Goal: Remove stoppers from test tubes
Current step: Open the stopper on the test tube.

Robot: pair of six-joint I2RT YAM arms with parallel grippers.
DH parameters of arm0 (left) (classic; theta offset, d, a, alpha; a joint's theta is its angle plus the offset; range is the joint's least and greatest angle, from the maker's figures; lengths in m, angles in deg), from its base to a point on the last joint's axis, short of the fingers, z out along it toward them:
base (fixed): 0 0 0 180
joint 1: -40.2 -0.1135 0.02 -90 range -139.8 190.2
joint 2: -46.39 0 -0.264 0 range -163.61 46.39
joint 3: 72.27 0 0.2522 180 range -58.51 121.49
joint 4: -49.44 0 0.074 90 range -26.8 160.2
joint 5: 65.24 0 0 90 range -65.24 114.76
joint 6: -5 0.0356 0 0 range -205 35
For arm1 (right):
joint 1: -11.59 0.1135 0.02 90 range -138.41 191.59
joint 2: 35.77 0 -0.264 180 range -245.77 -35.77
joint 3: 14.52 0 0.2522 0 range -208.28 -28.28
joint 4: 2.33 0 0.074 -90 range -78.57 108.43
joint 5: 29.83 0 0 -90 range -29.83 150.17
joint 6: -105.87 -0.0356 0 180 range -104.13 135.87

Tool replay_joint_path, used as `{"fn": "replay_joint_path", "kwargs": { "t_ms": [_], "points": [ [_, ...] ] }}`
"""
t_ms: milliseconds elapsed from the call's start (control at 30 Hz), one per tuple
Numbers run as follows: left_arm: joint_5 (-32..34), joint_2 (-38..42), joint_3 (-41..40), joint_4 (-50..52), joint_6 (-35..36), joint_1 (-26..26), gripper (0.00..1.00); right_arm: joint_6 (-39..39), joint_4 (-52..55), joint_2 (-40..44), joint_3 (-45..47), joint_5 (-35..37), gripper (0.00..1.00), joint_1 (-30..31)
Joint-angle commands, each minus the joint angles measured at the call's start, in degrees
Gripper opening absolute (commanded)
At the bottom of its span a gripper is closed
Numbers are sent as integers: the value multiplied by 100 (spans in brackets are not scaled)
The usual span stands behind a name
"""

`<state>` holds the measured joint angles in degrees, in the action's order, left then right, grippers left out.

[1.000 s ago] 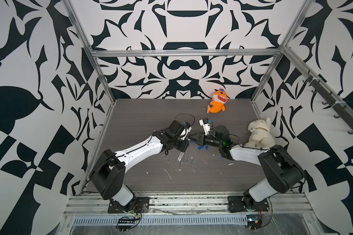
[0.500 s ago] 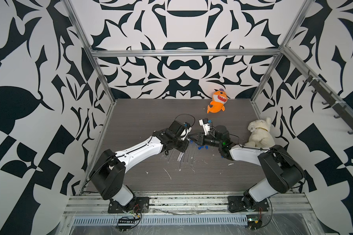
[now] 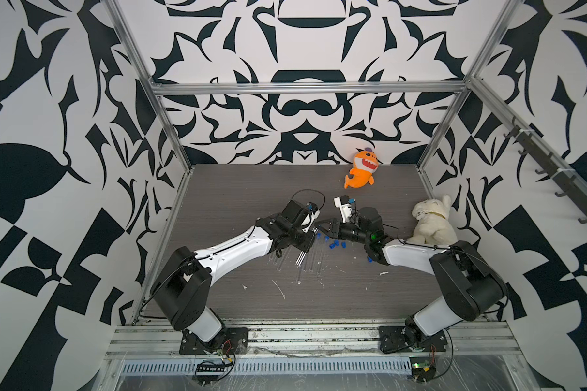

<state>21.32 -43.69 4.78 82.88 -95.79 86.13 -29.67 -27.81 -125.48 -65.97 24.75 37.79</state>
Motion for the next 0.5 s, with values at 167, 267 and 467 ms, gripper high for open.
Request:
{"fn": "replay_joint_path", "kwargs": {
  "t_ms": [167, 267, 467],
  "points": [
    [-58, -191, -55, 602, 90, 48, 0, -252, -606, 190, -342, 378, 0, -202],
    [-108, -224, -24, 633, 113, 47, 0, -203, -559, 235, -361, 451, 0, -211],
    [-140, -276, -1, 669, 139, 47, 0, -178, -488, 305, -449, 567, 0, -264]
  ]
}}
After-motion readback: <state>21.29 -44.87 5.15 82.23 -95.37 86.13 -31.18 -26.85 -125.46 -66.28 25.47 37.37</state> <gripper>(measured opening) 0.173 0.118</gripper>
